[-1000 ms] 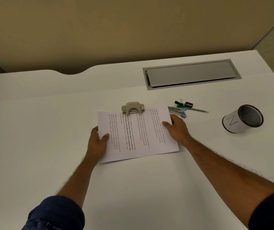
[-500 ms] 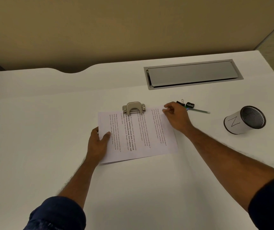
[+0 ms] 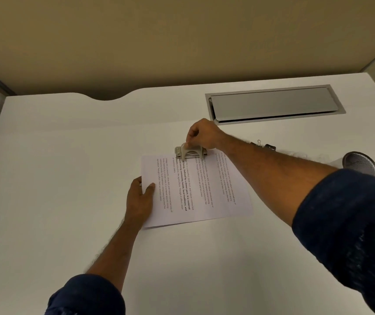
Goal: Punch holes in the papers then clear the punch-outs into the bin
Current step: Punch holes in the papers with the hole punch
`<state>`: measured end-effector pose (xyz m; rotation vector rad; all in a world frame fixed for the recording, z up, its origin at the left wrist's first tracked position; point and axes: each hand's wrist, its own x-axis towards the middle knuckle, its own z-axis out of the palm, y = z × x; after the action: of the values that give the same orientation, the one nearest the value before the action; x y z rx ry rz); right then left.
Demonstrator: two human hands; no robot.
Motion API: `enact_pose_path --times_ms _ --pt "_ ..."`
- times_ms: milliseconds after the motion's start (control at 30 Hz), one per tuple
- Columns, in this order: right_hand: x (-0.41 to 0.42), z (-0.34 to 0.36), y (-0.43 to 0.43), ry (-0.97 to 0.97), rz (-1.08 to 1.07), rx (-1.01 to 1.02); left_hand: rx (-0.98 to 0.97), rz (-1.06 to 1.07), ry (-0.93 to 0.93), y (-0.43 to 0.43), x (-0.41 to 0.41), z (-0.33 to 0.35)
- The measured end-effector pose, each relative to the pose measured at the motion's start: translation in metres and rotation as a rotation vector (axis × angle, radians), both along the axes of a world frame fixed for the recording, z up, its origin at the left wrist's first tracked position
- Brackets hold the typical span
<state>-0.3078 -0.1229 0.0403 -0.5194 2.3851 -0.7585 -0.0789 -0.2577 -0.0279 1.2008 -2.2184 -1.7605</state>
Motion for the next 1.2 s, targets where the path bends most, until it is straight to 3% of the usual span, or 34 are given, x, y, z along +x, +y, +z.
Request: enact_pose_path --times_ms 233,433,1200 --pt "-0.017 0.001 -0.004 -0.108 -0.009 0.129 -0.014 0.002 -0.005 0.000 0.000 -0.001" --pt "-0.024 0.004 -0.010 -0.086 0.098 0.381 -0.015 0.008 -0.003 0.001 0.002 -0.005" --pt "-0.025 -0.010 -0.006 -0.039 0.067 0.447 -0.054 0.021 0.034 0.001 0.001 -0.009"
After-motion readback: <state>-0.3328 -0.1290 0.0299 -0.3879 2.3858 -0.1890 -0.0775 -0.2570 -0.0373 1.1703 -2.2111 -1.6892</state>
